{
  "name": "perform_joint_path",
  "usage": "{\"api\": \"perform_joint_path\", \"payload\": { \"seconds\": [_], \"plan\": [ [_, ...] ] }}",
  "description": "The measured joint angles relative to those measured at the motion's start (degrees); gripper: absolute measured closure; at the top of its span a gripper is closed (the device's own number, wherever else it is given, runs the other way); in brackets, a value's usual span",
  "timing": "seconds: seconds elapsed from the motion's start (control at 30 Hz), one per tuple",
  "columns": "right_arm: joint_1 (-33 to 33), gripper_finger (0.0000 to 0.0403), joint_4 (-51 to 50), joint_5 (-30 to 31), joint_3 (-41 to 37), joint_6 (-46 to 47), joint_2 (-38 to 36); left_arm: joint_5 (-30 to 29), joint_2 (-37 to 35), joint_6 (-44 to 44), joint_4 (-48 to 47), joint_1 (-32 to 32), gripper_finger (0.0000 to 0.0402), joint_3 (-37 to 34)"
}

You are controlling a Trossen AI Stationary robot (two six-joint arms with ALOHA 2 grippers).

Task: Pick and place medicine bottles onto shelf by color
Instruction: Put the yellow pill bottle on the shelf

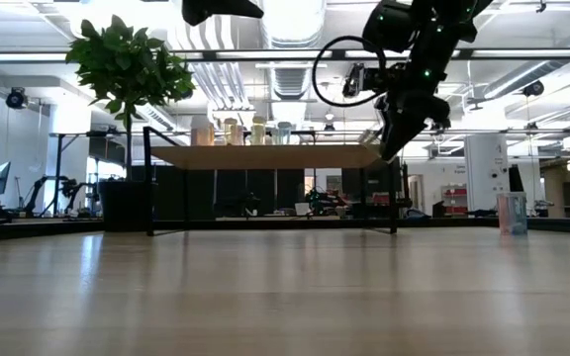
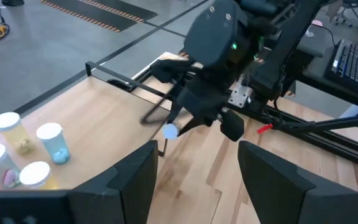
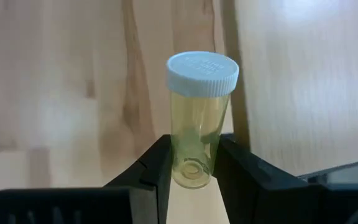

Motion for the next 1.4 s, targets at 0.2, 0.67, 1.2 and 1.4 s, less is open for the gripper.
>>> {"api": "perform_joint_path", "payload": {
  "seconds": [0.2,0.67,1.2,1.4],
  "plan": [
    [1.43,0.0305,3.36,-6.77,-0.02,8.65,-2.57,0.01,2.49,-0.02,0.21,-0.01,0.0195,-0.55],
    [14.42,0.0305,25.36,-6.16,0.33,19.84,-6.03,8.95,9.06,10.77,13.83,-0.04,0.0195,-0.4],
    [18.61,0.0305,32.16,-4.52,1.46,20.19,-5.9,13.45,9.01,14.93,15.22,-0.12,0.0208,-0.39],
    [18.61,0.0305,32.03,-4.54,1.51,19.97,-5.84,13.45,8.97,14.9,15.28,-0.09,0.0252,0.02]
  ]
}}
